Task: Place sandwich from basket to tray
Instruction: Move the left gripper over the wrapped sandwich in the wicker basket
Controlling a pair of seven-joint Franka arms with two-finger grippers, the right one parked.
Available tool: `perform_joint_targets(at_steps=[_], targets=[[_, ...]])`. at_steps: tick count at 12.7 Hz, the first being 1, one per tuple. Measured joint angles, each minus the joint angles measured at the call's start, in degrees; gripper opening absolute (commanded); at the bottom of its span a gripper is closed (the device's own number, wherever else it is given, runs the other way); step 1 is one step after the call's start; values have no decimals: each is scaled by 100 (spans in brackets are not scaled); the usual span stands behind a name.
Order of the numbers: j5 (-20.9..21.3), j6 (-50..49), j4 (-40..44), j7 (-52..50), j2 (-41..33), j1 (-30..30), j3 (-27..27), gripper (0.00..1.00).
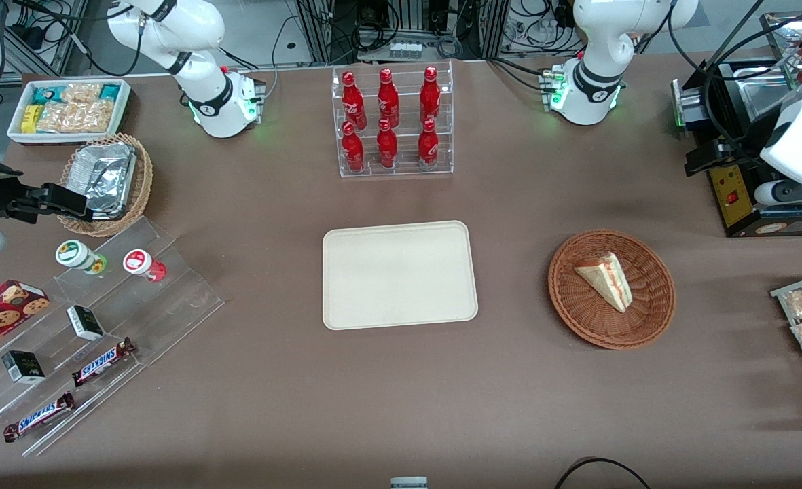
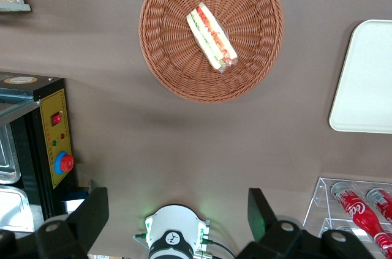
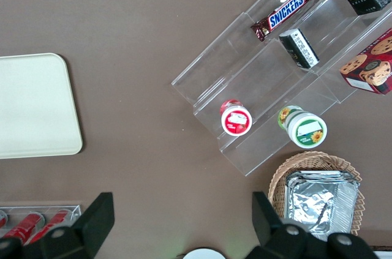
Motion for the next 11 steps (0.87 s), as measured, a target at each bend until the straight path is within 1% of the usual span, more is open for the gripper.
perform_joint_targets(at_steps=[6,11], targets=[[-17,37,-55,1,58,-36,-29,100],[-12,858,-507,1,403,-41,-38,100]])
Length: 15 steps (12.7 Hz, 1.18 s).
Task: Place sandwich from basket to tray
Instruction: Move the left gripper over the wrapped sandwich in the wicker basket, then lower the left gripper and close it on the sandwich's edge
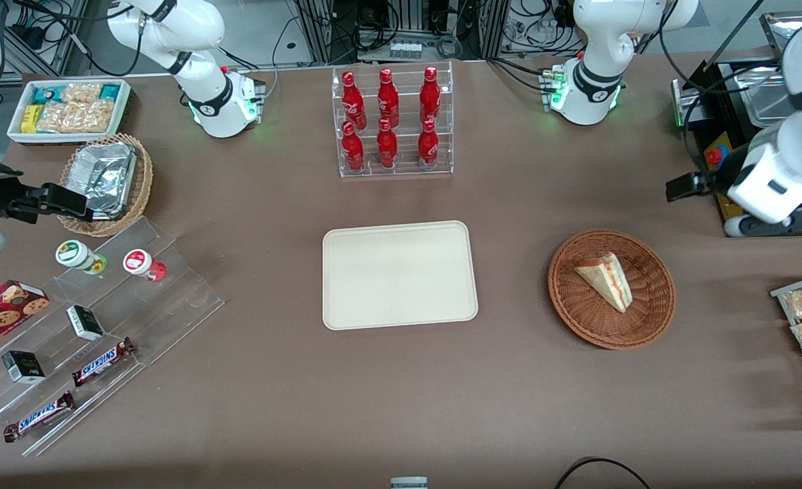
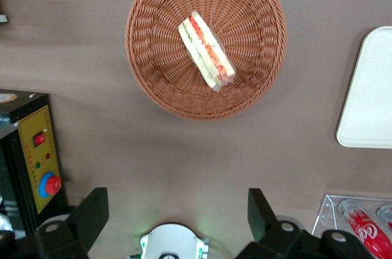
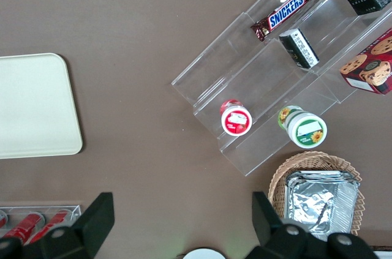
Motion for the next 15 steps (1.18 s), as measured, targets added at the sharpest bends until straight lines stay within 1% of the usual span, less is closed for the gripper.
perform_joint_targets(at_steps=[3,8,10,13,15], targets=[[2,448,-220,0,252,2,3,100],[4,1346,-454,0,954,4,10,100],[4,1559,-498,0,1155,4,10,100],[4,1858,-599,-7,1305,4,10,100],[4,2178,-820,-91,1310,4,10,100]])
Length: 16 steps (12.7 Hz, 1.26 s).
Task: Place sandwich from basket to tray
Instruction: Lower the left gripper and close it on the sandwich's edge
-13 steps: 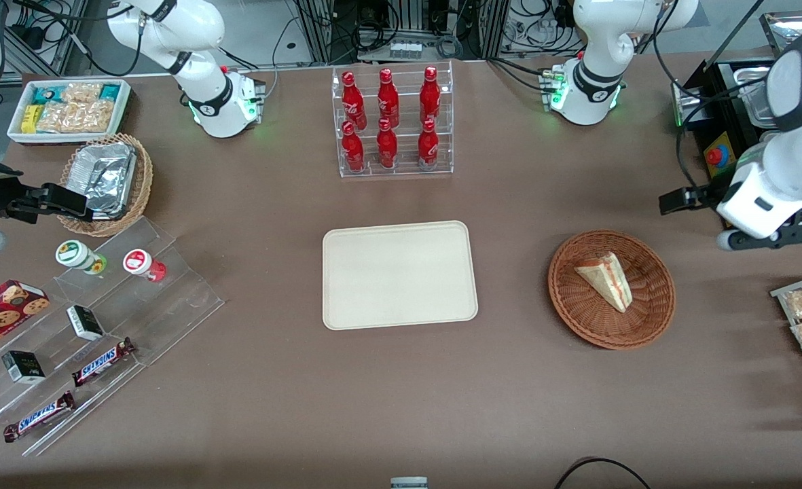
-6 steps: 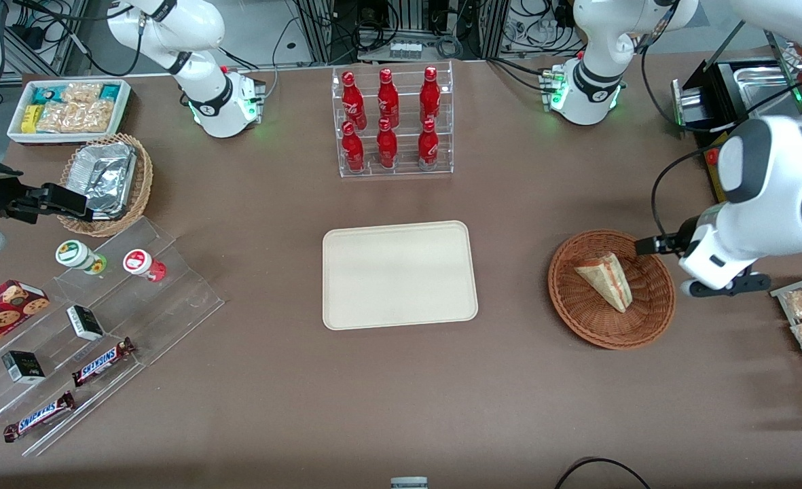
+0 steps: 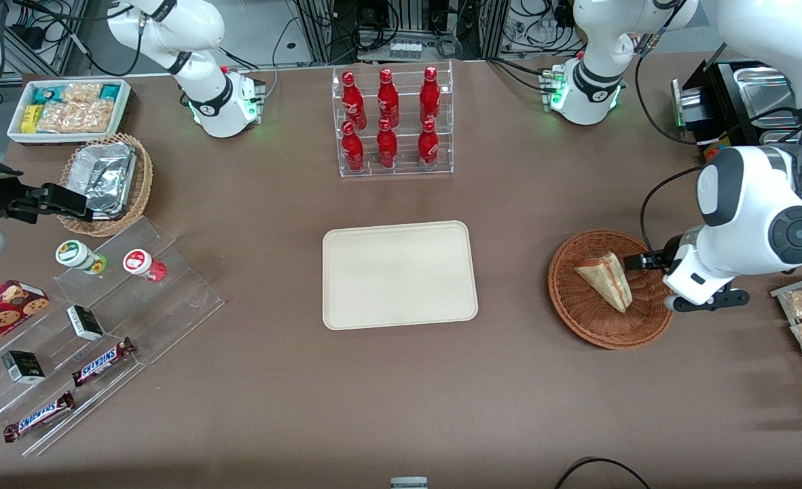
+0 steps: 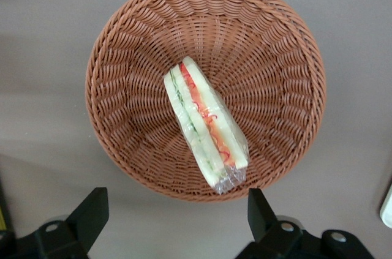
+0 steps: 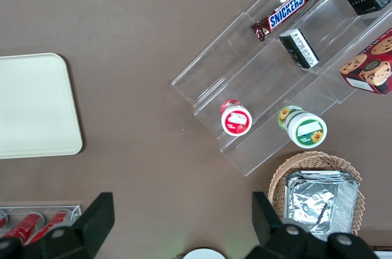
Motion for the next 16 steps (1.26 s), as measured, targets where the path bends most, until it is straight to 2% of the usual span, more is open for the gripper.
perform_joint_targets(at_steps=[6,10,12,16], targets=[[0,771,-692,-1154,-134,-3,0,100],[-1,2049,-1723,-2533,-563,-171,-28,100],[-1,2312,-1970,-3277,-704,-393,-43,100],[-1,2597,-2122,-3586,-756,-463,-36,100]])
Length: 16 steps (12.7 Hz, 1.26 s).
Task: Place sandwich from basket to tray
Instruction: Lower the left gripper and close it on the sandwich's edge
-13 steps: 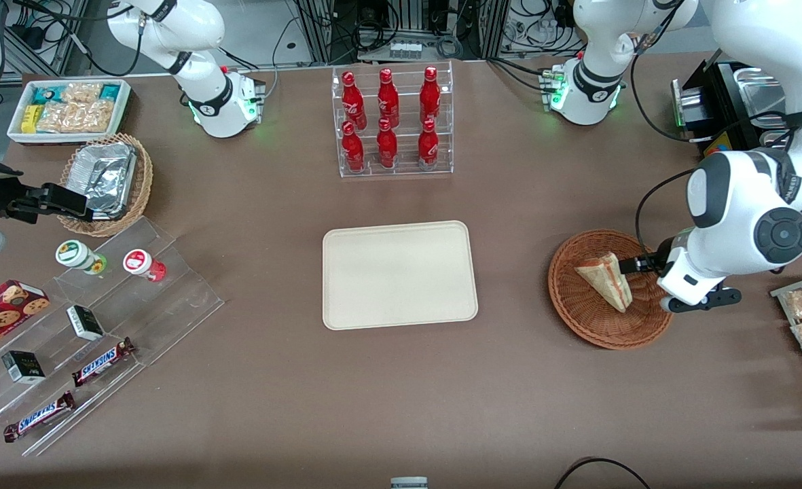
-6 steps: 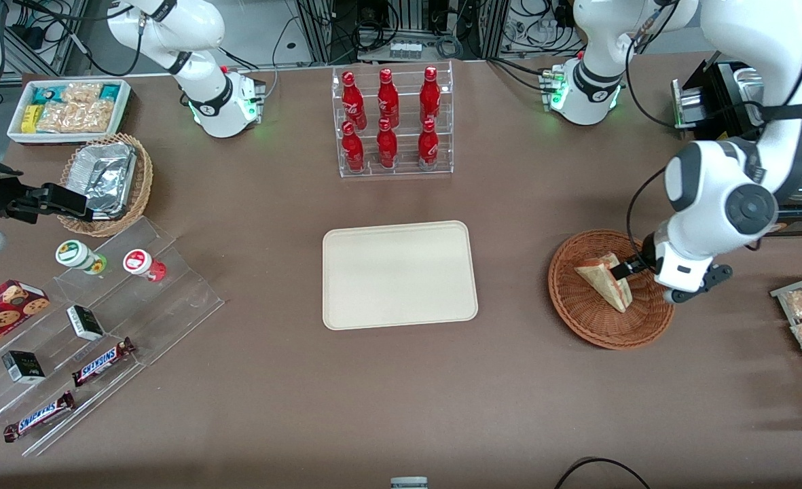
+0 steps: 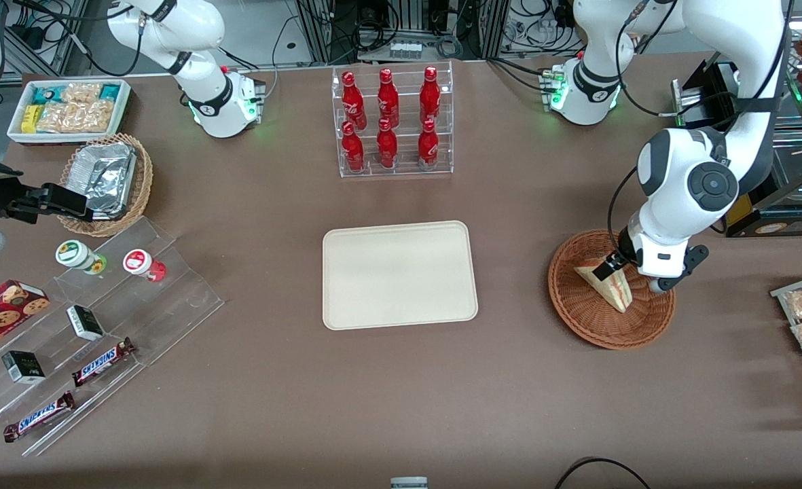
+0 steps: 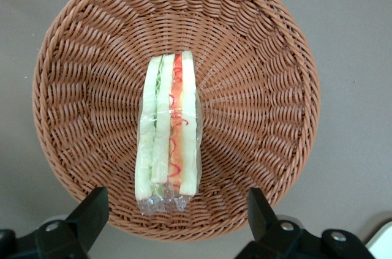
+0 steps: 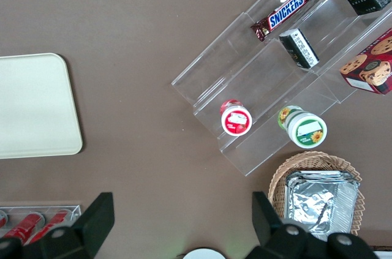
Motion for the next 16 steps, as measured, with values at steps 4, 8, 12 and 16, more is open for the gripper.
perform_joint_targets(at_steps=[4,8,12,16], targets=[[0,310,-203,-112,2,3,8,100],[-6,927,-612,-168,32,25,38,100],[-10,1145,-663,-180,203,29,40,100],[-15,1349,-666,-241,425,29,40,15]])
